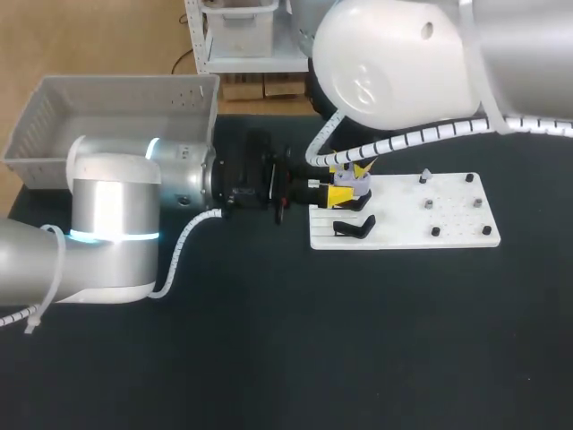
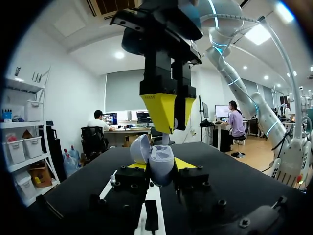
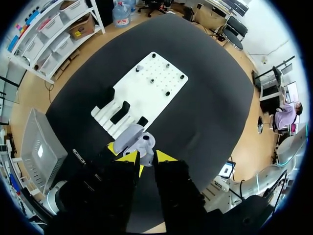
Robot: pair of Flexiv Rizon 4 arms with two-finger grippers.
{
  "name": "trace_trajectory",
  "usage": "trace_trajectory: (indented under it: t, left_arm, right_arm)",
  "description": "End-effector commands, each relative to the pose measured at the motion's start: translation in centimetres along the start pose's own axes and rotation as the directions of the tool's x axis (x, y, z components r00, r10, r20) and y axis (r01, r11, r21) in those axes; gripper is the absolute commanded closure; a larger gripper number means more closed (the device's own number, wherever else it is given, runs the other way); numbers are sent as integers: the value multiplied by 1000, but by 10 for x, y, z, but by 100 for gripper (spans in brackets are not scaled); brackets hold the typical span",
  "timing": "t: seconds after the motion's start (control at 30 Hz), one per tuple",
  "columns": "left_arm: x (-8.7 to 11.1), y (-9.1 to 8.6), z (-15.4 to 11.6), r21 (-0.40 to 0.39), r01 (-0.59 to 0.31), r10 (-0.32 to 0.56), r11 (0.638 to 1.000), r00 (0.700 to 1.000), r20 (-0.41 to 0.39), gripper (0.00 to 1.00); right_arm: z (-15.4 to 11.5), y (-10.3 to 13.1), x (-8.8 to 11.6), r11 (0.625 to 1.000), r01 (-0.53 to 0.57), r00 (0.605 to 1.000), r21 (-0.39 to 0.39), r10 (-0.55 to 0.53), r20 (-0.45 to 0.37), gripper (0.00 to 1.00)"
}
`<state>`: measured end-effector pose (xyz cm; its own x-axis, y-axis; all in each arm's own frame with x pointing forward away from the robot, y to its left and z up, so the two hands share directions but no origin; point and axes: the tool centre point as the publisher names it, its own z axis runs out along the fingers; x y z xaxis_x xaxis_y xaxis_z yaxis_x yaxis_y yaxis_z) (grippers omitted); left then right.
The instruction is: Pick up each earbud case from the left stands, insert the matching earbuds, close the lid, and place the case in the box.
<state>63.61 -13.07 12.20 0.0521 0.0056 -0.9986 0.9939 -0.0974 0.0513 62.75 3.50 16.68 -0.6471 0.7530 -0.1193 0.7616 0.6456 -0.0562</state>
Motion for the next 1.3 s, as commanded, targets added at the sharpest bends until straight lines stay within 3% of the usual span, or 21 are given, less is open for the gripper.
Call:
trace_trajectory:
  t: [0.03, 1.07, 1.1, 1.13, 1.17, 1.3]
  left_arm:
    - [1, -1, 0, -5, -3, 3, 1000, 1000, 1, 100]
    - [1, -1, 0, -5, -3, 3, 1000, 1000, 1, 100]
    - [1, -1, 0, -5, -3, 3, 1000, 1000, 1, 100]
    - [1, -1, 0, -5, -3, 3, 1000, 1000, 1, 100]
    - [1, -1, 0, -5, -3, 3, 1000, 1000, 1, 100]
    - [1, -1, 0, -5, -3, 3, 1000, 1000, 1, 100]
  right_arm:
    - [3, 0, -3, 1000, 0, 1000, -6, 0, -1, 100]
    - [15, 2, -12, 1000, 2, 999, -12, -3, -36, 100]
    - [15, 2, -12, 1000, 3, 999, -16, -3, -38, 94]
    - [15, 2, -12, 1000, 3, 999, -24, -4, -46, 68]
    - [15, 1, -11, 1000, 4, 999, -26, -5, -48, 56]
    - [12, -5, -7, 999, 4, 998, -46, -7, -62, 55]
